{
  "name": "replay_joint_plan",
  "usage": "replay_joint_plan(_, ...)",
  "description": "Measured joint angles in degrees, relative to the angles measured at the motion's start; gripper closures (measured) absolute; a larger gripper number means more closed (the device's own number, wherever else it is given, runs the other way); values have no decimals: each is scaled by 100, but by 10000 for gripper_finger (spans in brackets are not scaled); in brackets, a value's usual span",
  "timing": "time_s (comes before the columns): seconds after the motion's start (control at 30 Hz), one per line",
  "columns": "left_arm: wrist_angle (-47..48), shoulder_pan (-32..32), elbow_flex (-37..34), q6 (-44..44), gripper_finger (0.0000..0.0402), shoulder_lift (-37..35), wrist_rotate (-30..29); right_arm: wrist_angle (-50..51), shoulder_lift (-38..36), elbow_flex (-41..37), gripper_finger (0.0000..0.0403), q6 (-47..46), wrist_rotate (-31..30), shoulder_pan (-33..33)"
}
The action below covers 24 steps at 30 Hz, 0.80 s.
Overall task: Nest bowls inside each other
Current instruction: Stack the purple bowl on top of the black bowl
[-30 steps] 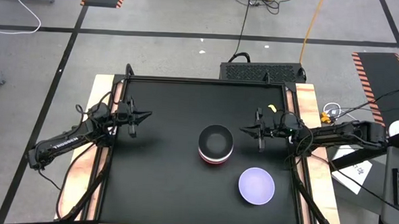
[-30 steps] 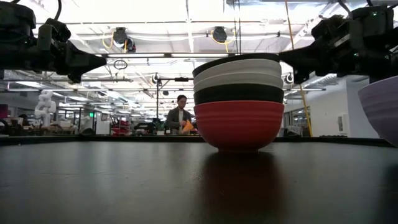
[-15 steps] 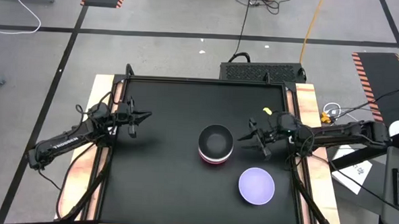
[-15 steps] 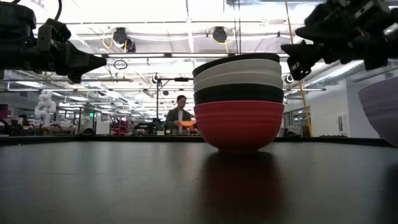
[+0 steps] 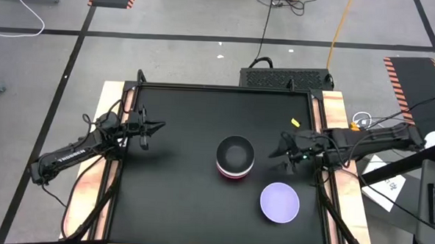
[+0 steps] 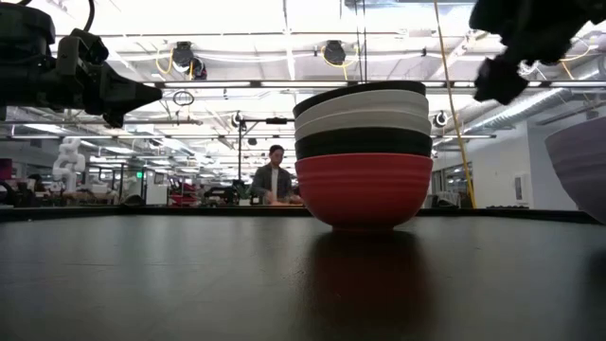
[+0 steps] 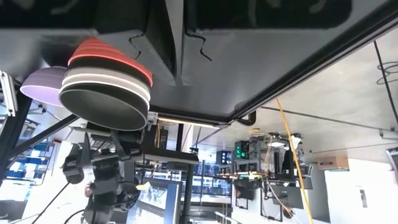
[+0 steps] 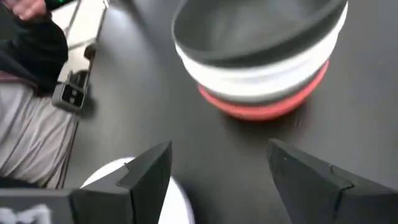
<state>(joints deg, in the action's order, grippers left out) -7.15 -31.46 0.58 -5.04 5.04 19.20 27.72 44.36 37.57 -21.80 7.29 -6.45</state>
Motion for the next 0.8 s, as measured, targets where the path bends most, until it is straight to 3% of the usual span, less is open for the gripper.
replay_joint_plan(0.27, -84, 0, 0, -151, 376, -2, 0, 792, -56, 12, 151, -753, 172, -601)
replay_joint_plan(0.8, -286, 2, 0, -417, 376, -1, 0, 532, 553, 12, 151, -1950, -128, -1888)
